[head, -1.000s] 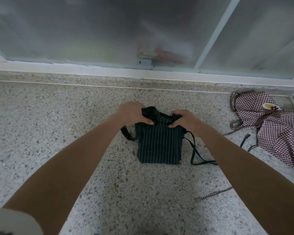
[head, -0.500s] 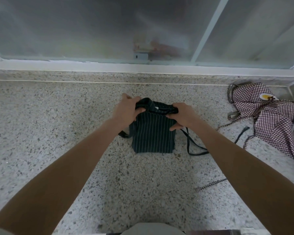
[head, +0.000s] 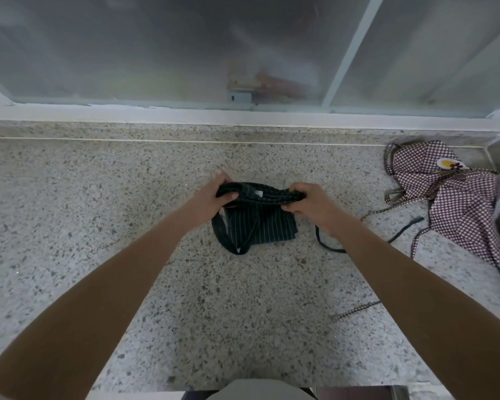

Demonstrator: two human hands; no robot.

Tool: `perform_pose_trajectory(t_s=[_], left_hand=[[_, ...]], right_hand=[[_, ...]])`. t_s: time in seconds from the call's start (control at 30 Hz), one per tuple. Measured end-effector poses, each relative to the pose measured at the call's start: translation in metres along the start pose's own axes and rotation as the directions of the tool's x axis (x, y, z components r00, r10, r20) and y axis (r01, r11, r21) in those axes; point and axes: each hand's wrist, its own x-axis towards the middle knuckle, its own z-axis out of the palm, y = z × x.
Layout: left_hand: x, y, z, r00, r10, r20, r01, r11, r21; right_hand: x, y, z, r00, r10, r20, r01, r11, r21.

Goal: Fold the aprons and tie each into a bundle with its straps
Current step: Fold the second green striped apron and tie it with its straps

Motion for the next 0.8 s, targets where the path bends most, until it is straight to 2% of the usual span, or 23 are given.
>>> perform_pose_trajectory(t_s=[0.07, 0.13, 0.2, 0.23, 0.3, 0.33, 0.43, 0.47, 0.53, 0.6, 0.67, 0.7, 0.73, 0.8], left_hand=[[-0.005, -0.007, 0.002, 1.0, 0.021, -0.009, -0.02, 0.999, 0.044], [-0.012, -0.01, 0.008, 1.0, -0.003, -0.021, 0.001, 0.994, -0.113], [-0.016, -0.009, 0.016, 0.993, -0.091, -0.077, 0.062, 0.948, -0.313], [-0.017, -0.009, 0.017, 0.983, -0.147, -0.115, 0.102, 0.94, -0.326], [-0.017, -0.007, 0.013, 0.958, -0.24, -0.157, 0.202, 0.954, -0.221], [-0.017, -0.008, 0.009, 0.953, -0.258, -0.159, 0.241, 0.963, -0.117], [-0.019, -0.007, -0.006, 0.962, -0.215, -0.165, 0.252, 0.936, 0.246], [-0.019, -0.005, -0.006, 0.967, -0.204, -0.155, 0.238, 0.938, 0.251], [-0.021, 0.002, -0.003, 0.962, -0.266, -0.067, 0.269, 0.962, 0.05], [-0.024, 0.005, -0.002, 0.943, -0.331, -0.021, 0.328, 0.94, -0.093], [-0.029, 0.004, -0.004, 0.941, -0.338, -0.034, 0.333, 0.937, -0.105], [-0.032, 0.001, -0.006, 0.95, -0.311, -0.038, 0.308, 0.95, -0.058], [-0.036, -0.003, -0.007, 0.962, -0.272, -0.029, 0.273, 0.96, 0.059], [-0.046, -0.006, -0.007, 0.987, -0.162, 0.022, 0.142, 0.917, 0.373]], right_hand=[[-0.001, 0.009, 0.004, 0.999, -0.051, -0.003, 0.05, 0.995, -0.083], [-0.002, 0.021, 0.008, 0.998, -0.065, -0.004, 0.064, 0.994, -0.087], [-0.001, 0.031, 0.013, 0.997, -0.076, -0.018, 0.075, 0.995, -0.065], [0.0, 0.035, 0.015, 0.997, -0.081, -0.02, 0.079, 0.995, -0.059], [0.001, 0.042, 0.019, 0.996, -0.087, -0.008, 0.087, 0.995, -0.047], [0.001, 0.044, 0.02, 0.996, -0.086, 0.002, 0.086, 0.995, -0.042], [0.003, 0.047, 0.021, 0.997, -0.072, 0.014, 0.073, 0.996, -0.046], [0.004, 0.047, 0.02, 0.998, -0.066, 0.017, 0.067, 0.997, -0.031], [0.004, 0.047, 0.018, 0.999, -0.029, 0.036, 0.027, 0.998, 0.048], [0.003, 0.047, 0.019, 0.998, 0.006, 0.06, -0.014, 0.991, 0.132], [0.005, 0.048, 0.021, 0.998, 0.027, 0.061, -0.034, 0.991, 0.127], [0.006, 0.049, 0.022, 0.997, 0.044, 0.065, -0.054, 0.986, 0.156], [0.007, 0.048, 0.023, 0.993, 0.081, 0.08, -0.097, 0.971, 0.219], [0.007, 0.046, 0.025, 0.978, 0.151, 0.146, -0.198, 0.895, 0.4]])
